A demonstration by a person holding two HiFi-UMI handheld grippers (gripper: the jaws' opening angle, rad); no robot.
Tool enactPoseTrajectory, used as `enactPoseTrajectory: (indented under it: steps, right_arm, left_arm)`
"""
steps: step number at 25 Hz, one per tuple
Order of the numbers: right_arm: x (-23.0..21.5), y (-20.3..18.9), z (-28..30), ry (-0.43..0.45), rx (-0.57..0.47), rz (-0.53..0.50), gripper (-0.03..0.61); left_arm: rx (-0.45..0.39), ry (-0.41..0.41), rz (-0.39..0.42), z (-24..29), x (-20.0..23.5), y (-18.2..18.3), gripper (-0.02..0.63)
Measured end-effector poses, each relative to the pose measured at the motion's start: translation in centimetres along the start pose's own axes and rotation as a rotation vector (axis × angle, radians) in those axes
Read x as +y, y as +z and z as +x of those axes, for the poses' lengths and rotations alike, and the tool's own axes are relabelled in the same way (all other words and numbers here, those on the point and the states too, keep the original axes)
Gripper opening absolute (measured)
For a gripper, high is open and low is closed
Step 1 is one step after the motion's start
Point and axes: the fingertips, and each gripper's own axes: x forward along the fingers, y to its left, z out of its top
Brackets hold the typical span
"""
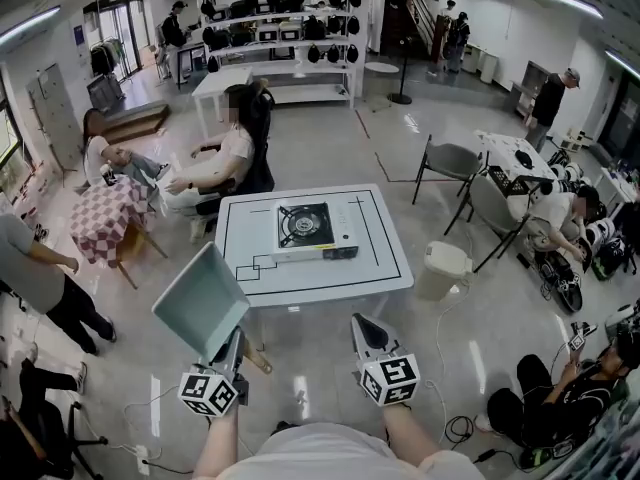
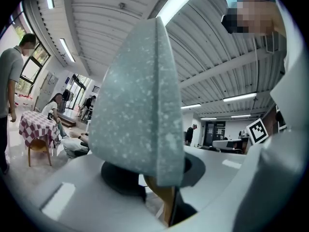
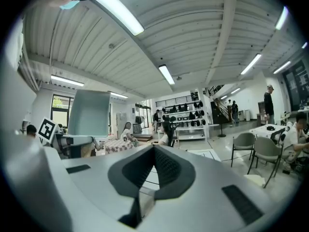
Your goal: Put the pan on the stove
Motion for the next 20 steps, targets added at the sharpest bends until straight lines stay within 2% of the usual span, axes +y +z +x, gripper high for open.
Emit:
enactPoseTrajectory:
  steps: [6, 12, 20]
  right_arm:
    - [-1.2, 0.3, -0.6, -0.031, -0.021, -0.042, 0.008]
    - [-2.9, 0.1, -1.0, -0.015, -0.023, -0.043, 0.008]
    - [-5.0, 0.3, -1.1, 0.003, -0.019, -0.037, 0.009]
  left_arm:
    - [0.002, 0.003, 0.002, 0.3, -1.0, -0.3, 0.118]
    - [0.001, 0.006, 0.005, 1.2, -2.7, -1.2, 0.118]
    - [-0.011, -0.011, -0.031, 2.5, -4.5, -1.3, 0.118]
